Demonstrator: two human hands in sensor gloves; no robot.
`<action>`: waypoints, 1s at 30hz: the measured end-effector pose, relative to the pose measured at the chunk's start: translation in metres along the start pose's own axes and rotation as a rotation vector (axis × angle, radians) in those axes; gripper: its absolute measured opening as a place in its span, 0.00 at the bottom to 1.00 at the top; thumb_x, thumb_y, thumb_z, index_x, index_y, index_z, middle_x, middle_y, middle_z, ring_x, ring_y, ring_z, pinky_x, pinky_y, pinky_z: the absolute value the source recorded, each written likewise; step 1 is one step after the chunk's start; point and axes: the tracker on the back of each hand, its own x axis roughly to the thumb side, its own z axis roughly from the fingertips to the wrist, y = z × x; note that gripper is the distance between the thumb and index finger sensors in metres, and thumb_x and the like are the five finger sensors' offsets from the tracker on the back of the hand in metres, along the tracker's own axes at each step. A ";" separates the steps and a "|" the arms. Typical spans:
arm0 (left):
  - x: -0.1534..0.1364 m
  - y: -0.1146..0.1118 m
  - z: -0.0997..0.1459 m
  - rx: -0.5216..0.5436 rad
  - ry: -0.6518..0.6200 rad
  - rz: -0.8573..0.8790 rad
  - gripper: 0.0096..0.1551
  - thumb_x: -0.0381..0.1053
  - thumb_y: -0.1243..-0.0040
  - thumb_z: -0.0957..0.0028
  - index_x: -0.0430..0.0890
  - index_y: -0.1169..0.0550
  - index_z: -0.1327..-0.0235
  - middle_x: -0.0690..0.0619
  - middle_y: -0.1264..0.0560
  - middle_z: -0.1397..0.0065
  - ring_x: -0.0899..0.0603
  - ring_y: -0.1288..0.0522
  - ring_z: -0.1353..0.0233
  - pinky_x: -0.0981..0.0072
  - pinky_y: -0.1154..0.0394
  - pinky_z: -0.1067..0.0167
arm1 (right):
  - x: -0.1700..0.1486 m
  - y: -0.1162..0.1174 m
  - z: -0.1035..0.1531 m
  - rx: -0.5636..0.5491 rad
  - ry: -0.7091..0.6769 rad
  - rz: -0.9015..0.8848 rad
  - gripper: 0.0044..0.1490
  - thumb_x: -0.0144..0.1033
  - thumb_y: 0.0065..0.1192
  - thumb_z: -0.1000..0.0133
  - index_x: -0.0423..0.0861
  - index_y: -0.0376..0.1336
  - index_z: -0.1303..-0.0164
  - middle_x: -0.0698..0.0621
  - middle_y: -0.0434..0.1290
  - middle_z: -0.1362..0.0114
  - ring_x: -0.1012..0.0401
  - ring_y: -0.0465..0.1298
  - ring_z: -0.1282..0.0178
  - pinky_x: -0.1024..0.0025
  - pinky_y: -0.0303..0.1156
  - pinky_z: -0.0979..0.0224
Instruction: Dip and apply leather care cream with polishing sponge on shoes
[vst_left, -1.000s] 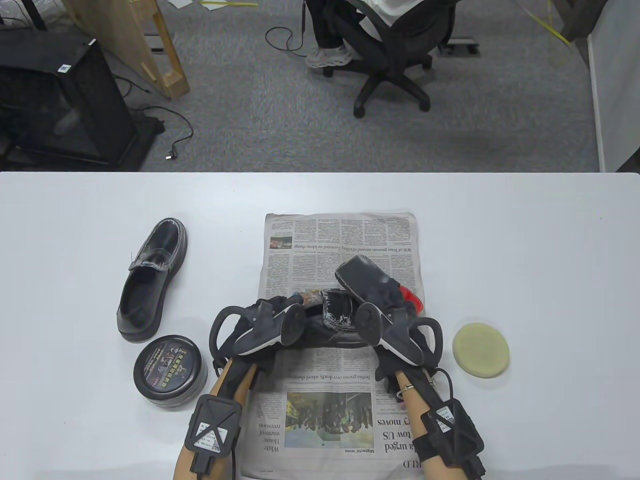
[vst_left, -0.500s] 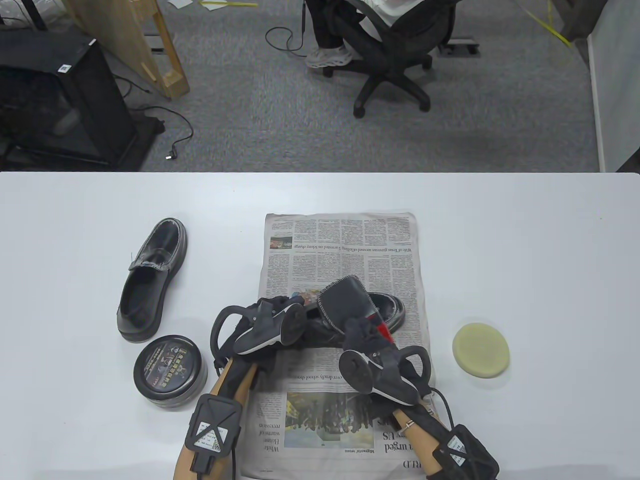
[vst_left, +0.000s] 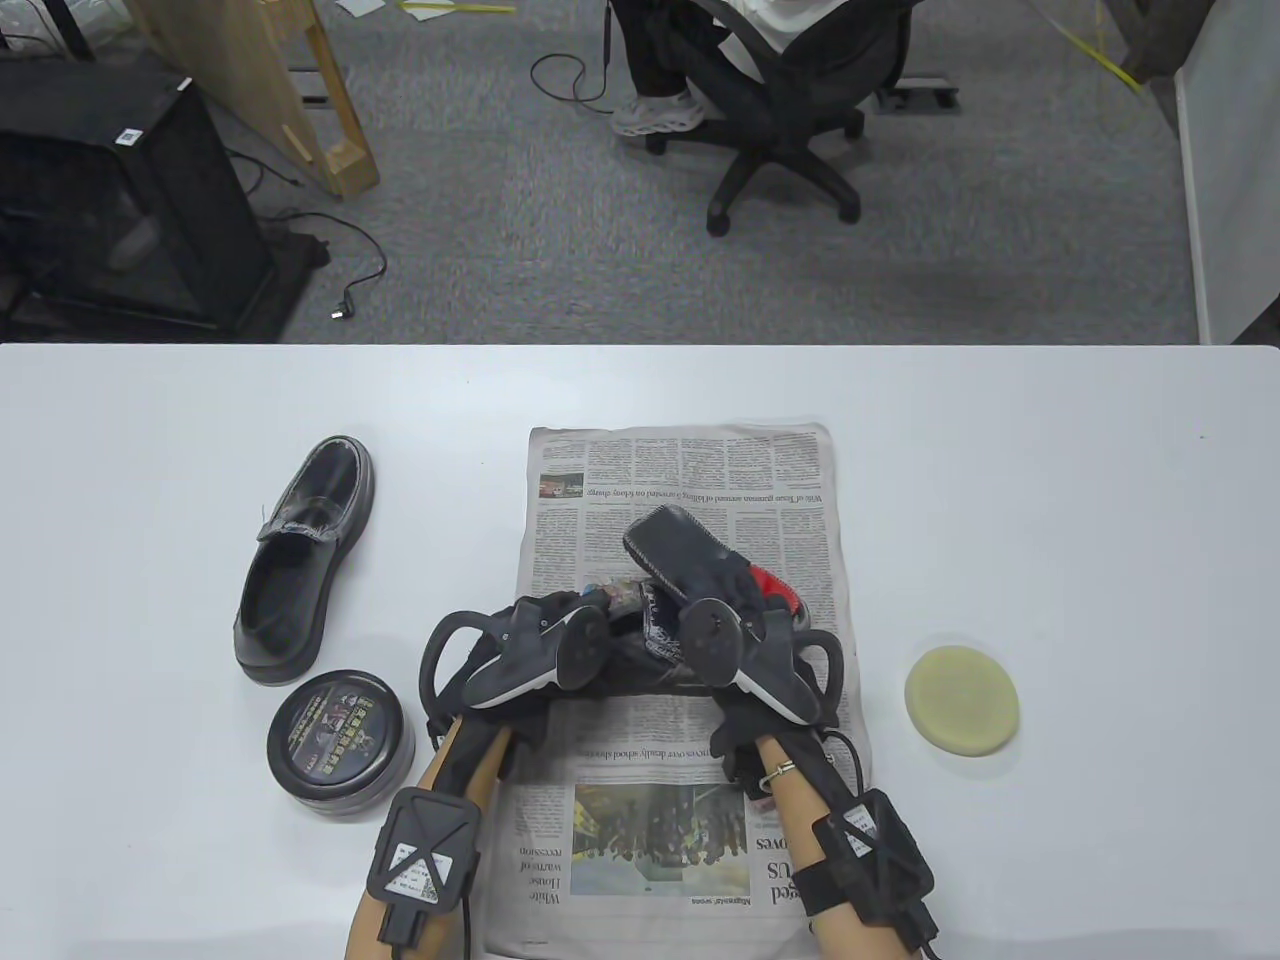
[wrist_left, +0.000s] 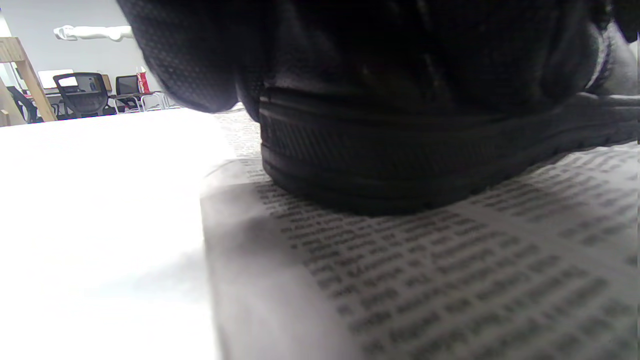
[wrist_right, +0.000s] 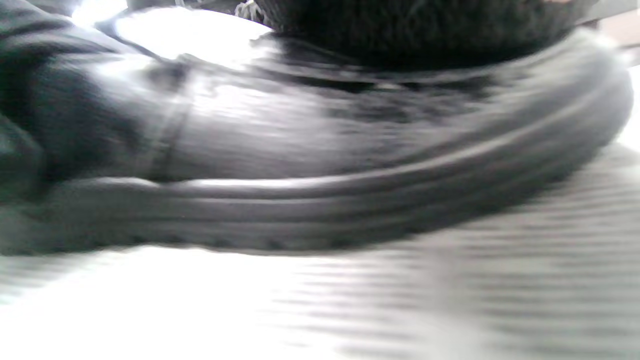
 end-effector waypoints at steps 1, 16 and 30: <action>0.000 0.000 0.000 0.000 0.002 -0.001 0.55 0.70 0.33 0.66 0.58 0.35 0.20 0.54 0.26 0.20 0.44 0.25 0.24 0.46 0.25 0.28 | -0.004 0.000 0.001 0.001 0.006 0.026 0.33 0.43 0.38 0.31 0.46 0.49 0.16 0.44 0.55 0.14 0.43 0.58 0.16 0.42 0.56 0.23; 0.001 0.000 0.000 -0.002 0.005 0.003 0.55 0.69 0.33 0.66 0.58 0.35 0.19 0.53 0.27 0.19 0.42 0.25 0.23 0.43 0.26 0.28 | -0.070 -0.049 0.031 -0.113 0.014 0.176 0.27 0.40 0.49 0.34 0.53 0.58 0.22 0.50 0.66 0.18 0.47 0.71 0.23 0.48 0.68 0.24; 0.001 0.000 0.001 0.005 0.007 0.002 0.55 0.69 0.33 0.66 0.58 0.35 0.20 0.53 0.27 0.19 0.42 0.25 0.23 0.42 0.26 0.28 | -0.218 -0.035 0.007 -0.056 0.633 0.488 0.24 0.43 0.55 0.37 0.68 0.58 0.30 0.54 0.63 0.16 0.46 0.64 0.17 0.40 0.60 0.21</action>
